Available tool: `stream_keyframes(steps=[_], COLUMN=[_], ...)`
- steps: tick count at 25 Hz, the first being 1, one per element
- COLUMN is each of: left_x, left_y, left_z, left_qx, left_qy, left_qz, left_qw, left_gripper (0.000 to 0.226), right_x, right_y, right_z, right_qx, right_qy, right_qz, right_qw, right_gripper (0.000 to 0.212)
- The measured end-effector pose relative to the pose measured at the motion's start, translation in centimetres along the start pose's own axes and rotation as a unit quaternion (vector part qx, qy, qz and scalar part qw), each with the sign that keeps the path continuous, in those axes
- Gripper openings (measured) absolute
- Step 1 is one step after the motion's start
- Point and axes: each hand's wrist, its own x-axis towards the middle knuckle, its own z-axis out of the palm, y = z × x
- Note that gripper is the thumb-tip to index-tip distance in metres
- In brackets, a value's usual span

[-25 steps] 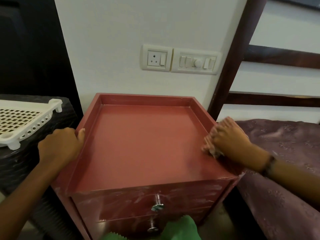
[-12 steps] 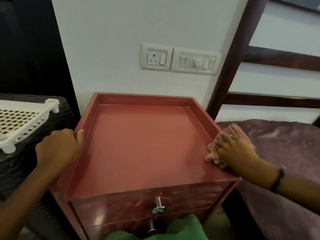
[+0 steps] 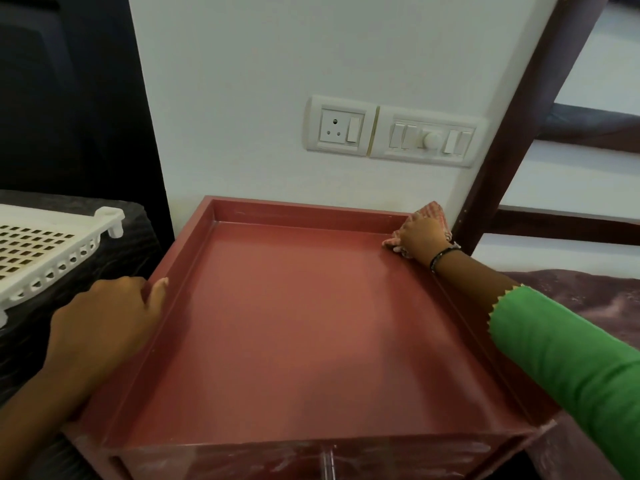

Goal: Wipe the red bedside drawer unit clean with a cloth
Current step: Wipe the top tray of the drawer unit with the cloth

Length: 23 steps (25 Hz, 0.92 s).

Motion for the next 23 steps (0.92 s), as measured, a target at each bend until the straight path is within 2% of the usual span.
stream_keyframes(steps=[7,12,16,18,20,21,22,23], left_x=[-0.1,-0.1,-0.2,-0.4,-0.5,-0.5,-0.5,-0.5], left_y=[0.2,0.4,0.5,0.7,0.9,1.0,1.1,1.2], left_z=[-0.2,-0.3,-0.7,-0.9,-1.0,-1.1,-1.2,-1.3], left_qx=[-0.020,-0.024,-0.018,-0.023,-0.028,-0.029,-0.028,-0.027], left_qy=[0.015,0.019,0.012,0.002,0.002,-0.001,-0.006,-0.010], left_qz=[-0.001,0.000,-0.004,-0.009,-0.003,-0.003,-0.004,-0.007], left_qw=[1.000,1.000,1.000,1.000,1.000,1.000,1.000,1.000], left_gripper=[0.046,0.045,0.047,0.047,0.048,0.048,0.048,0.047], right_x=[-0.3,-0.4,-1.1,-1.4,-1.5,-1.4,-1.1,-0.6], right_y=[-0.9,-1.1,-0.8,-0.3,-0.4,-0.6,-1.1,-1.6], right_z=[-0.4,-0.5,-2.5,-2.5,-1.5,-1.0,-0.4,0.2], right_qx=[-0.029,-0.032,0.039,0.167,0.322,0.335,0.314,0.295], right_qy=[-0.010,0.021,0.004,0.061,0.214,0.279,0.296,0.273], right_qz=[0.011,0.002,0.003,0.009,0.031,0.042,0.061,0.077], right_qw=[0.999,0.999,0.999,0.984,0.922,0.899,0.900,0.912], right_gripper=[0.033,0.034,0.033,0.028,0.027,0.035,0.042,0.046])
